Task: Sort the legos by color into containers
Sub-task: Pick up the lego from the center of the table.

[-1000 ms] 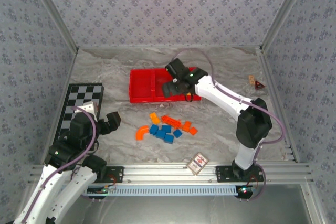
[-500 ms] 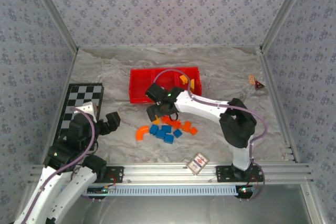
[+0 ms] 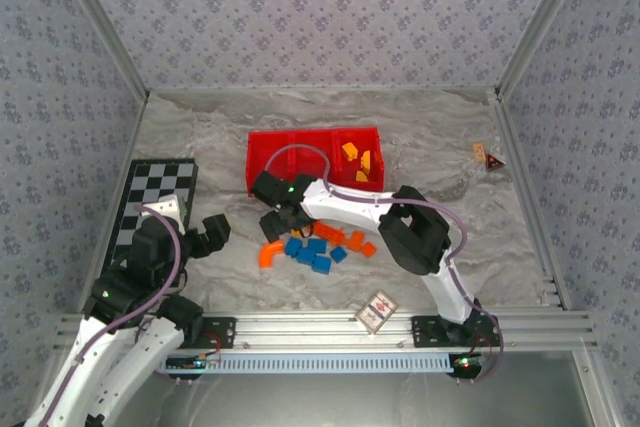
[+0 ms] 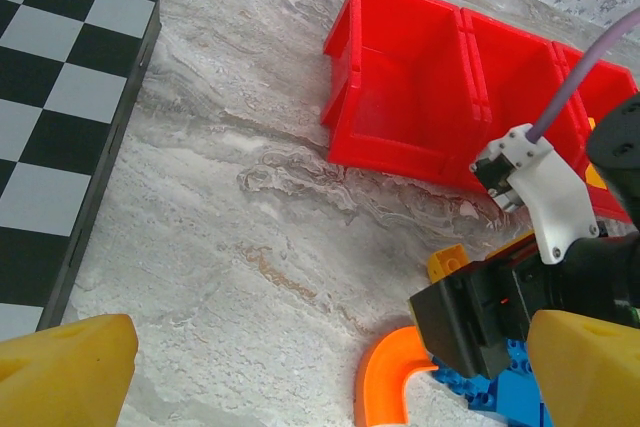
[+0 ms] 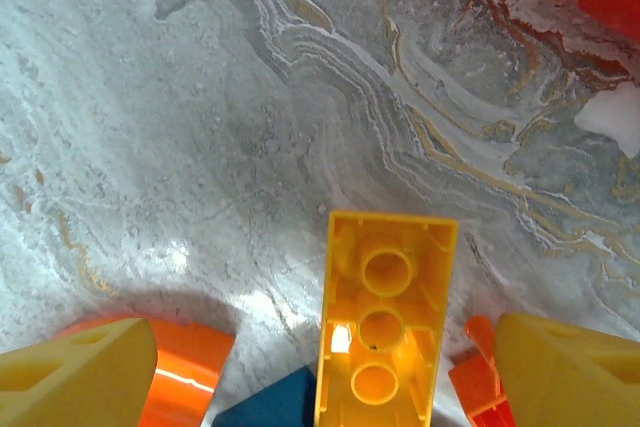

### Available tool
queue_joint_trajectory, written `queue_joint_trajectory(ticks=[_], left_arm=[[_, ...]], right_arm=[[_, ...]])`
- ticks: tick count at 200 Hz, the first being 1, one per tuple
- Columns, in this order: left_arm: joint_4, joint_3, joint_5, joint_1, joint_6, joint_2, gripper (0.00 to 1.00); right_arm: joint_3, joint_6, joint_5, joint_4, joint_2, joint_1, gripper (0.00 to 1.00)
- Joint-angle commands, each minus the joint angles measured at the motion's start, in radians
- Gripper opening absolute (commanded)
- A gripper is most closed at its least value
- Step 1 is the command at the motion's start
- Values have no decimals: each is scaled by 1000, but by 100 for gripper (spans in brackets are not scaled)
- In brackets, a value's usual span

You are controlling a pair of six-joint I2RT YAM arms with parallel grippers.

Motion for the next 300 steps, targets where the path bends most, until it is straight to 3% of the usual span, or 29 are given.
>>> queue_joint_trajectory(ticks=[1, 48, 118, 204, 264, 300], left_arm=[[1, -1, -16, -7, 10, -13, 100], [1, -1, -18, -7, 8, -11, 100], [-1, -2, -20, -8, 9, -7, 100], [1, -1, -21, -8, 12, 6, 100], [1, -1, -23, -8, 13, 6, 100], [2, -1, -21, -7, 14, 10, 100]], right_arm=[[48, -45, 13, -87, 46, 7, 88], [70, -72, -6, -90, 85, -2, 84], [135, -104, -27, -106, 148, -15, 68], [142, -104, -12, -98, 118, -41, 32], [179, -140, 127, -143, -27, -53, 30], [188, -197, 233, -160, -123, -133, 30]])
